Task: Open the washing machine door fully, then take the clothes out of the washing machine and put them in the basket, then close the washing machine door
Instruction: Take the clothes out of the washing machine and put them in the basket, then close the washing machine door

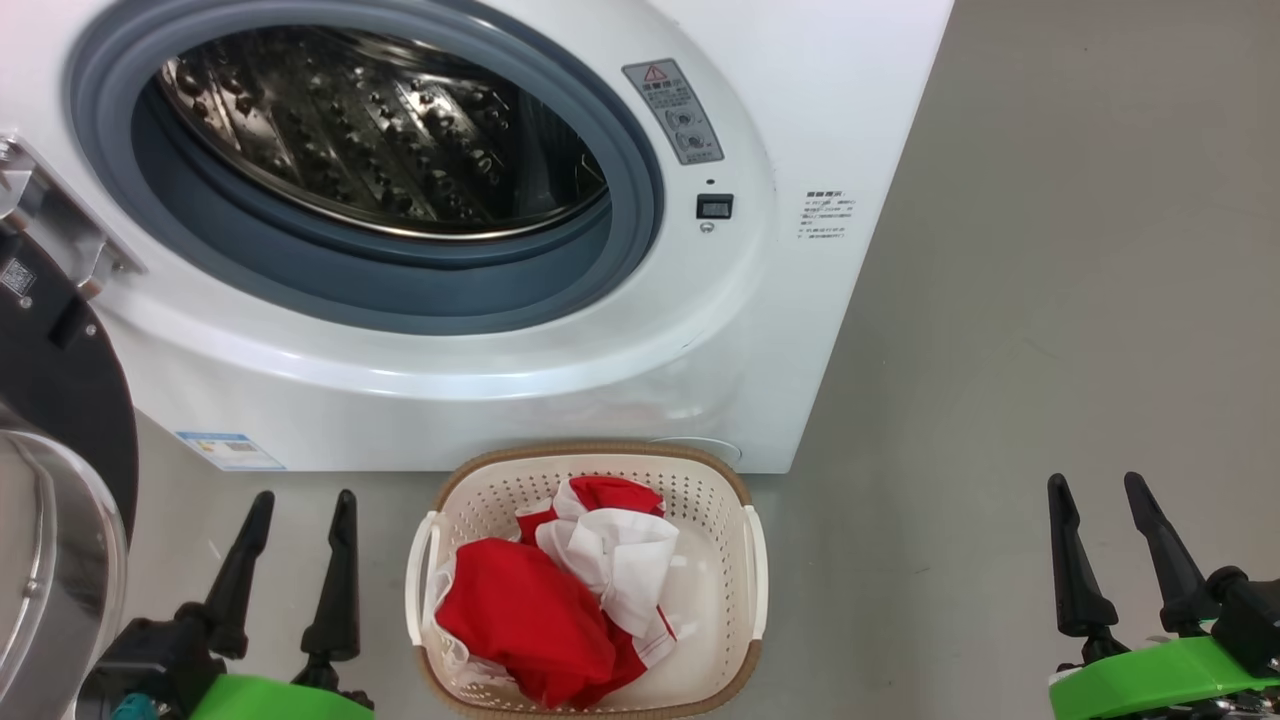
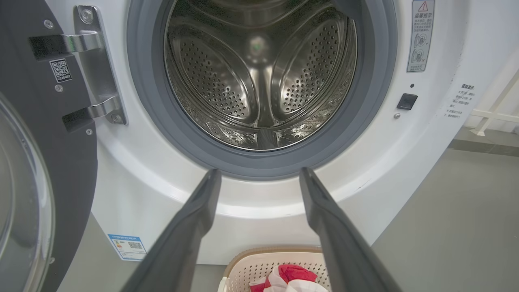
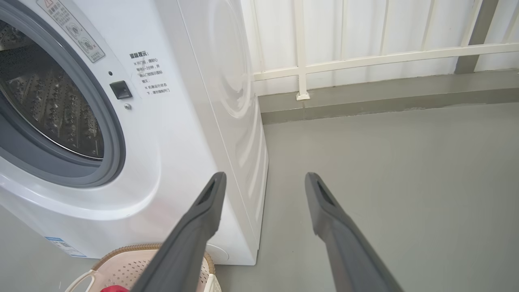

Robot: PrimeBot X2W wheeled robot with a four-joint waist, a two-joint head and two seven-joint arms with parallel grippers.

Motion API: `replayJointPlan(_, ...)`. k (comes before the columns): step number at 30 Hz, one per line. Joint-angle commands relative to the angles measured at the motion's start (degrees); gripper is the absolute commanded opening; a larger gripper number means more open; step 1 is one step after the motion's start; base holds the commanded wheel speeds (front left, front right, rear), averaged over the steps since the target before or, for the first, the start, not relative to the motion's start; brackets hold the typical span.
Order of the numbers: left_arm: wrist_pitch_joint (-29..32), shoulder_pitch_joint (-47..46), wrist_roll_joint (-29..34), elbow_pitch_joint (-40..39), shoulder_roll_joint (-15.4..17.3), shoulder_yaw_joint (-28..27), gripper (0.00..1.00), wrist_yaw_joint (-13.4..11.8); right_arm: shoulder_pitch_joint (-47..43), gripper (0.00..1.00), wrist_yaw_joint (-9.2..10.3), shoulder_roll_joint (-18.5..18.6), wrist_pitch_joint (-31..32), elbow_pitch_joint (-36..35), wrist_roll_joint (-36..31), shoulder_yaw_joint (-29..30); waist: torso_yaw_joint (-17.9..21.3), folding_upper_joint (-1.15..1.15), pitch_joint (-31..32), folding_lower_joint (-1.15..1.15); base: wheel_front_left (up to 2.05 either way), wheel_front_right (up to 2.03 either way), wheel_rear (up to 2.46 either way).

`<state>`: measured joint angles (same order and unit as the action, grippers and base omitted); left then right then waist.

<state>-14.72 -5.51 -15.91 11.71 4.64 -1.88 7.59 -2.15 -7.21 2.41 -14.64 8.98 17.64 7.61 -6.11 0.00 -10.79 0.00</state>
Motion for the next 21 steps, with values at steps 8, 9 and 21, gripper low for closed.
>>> replayJointPlan(8,-0.28,0.42,0.52,-1.72,0.51,-2.28,1.0,-0.1,-0.53,1.0,-0.28,0.46,-0.36,-1.67,0.44,-0.93,0.16,0.0,0.46,0.0,0.0,0.0,0.0)
replayJointPlan(9,-0.28,0.41,0.5,-1.71,0.49,-2.25,1.0,-0.1,-0.48,1.0,-0.28,0.46,-0.36,-1.66,0.44,-0.94,0.15,0.0,0.46,0.0,0.0,0.0,0.0)
replayJointPlan(21,-0.28,0.31,0.59,-1.38,0.53,-2.05,1.0,-0.1,-0.44,1.0,-0.28,0.46,-0.36,-1.46,0.51,-1.12,-0.22,0.0,0.71,0.0,-0.76,0.76,0.0)
